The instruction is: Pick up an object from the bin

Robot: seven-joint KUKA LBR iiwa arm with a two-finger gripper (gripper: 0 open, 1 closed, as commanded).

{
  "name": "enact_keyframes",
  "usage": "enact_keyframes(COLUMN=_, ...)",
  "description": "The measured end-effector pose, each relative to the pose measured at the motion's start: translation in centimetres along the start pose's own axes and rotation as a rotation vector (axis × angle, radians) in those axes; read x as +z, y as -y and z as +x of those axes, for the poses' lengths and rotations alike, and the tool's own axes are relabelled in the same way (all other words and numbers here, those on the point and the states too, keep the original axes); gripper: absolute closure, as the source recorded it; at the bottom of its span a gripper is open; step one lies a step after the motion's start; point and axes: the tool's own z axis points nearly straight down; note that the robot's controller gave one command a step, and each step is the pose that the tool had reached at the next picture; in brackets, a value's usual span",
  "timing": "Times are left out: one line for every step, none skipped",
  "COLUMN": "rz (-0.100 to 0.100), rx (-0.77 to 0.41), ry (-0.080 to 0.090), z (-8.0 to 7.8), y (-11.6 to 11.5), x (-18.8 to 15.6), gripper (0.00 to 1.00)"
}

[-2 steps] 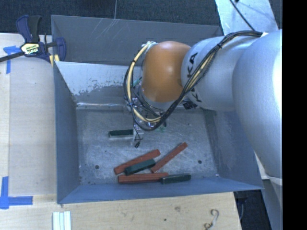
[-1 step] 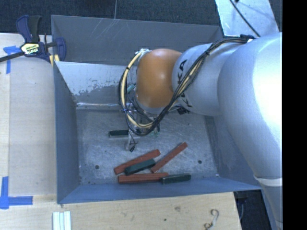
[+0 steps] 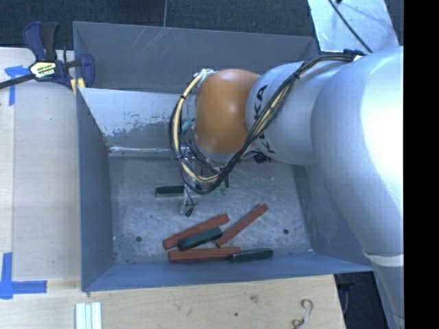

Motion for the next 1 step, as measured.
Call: enact_keyframes(rz=-0.001, rx=0.001, ry=0.005, z=-0.18, y=0.00, x=-0.21, gripper=1.00)
